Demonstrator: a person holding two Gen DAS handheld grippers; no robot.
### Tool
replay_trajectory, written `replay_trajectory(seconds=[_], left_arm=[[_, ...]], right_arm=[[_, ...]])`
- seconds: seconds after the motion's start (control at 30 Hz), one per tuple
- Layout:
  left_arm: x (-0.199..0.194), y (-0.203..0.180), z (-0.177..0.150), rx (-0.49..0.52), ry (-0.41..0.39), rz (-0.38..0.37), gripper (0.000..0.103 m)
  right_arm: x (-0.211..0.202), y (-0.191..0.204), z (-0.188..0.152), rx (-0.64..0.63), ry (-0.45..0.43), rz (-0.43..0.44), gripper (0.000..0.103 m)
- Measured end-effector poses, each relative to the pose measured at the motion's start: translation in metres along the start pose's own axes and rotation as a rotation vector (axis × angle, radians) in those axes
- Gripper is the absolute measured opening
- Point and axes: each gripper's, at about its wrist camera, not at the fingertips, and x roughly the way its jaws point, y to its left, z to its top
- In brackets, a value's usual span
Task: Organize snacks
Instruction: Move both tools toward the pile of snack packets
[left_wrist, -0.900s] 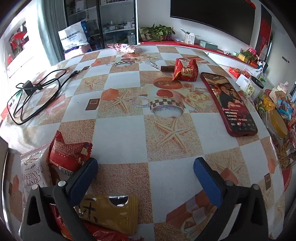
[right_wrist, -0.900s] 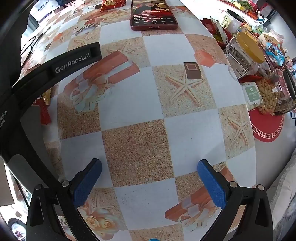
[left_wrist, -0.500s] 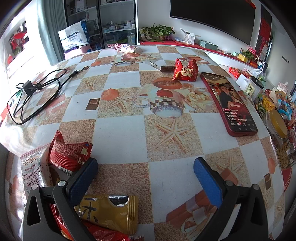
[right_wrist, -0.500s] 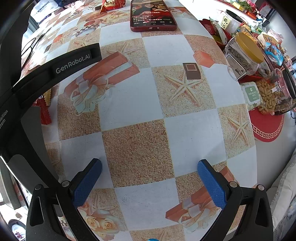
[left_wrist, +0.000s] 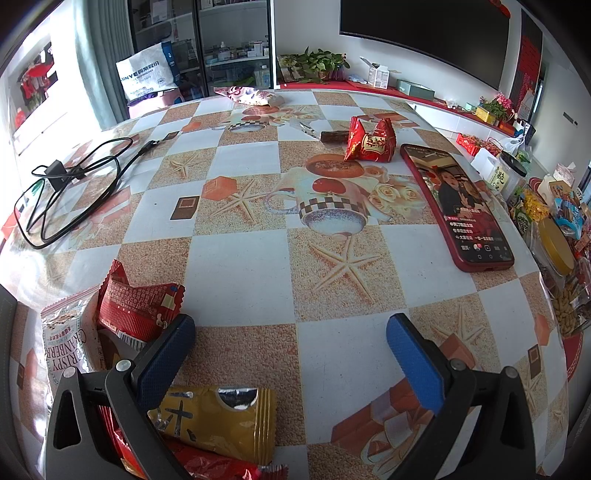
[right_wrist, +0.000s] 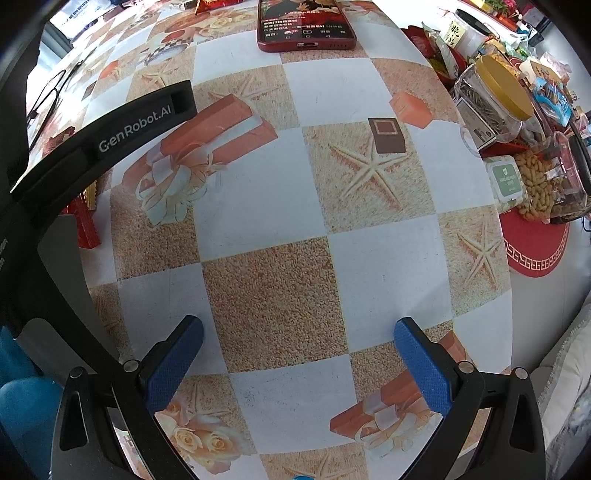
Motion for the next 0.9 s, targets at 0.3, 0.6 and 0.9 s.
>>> replay_trajectory(seconds=[0.3, 0.6, 0.9], left_arm=[[0.006, 0.000, 0.011, 0.022, 0.191, -0.011, 0.103], [0.027, -0.004, 0.037, 0.080, 0.536, -0.018, 0.103], [-0.045, 0.022, 0.061, 0.209, 0.519, -0.039, 0.103]], right_arm=[[0.004, -0.003, 0.007, 0.002, 0.016, 0.006, 0.103], [0.013, -0.005, 0.017, 0.005, 0.073, 0.024, 0.103], [0.018, -0.012, 0.030, 0.020, 0.082, 0.073, 0.103]])
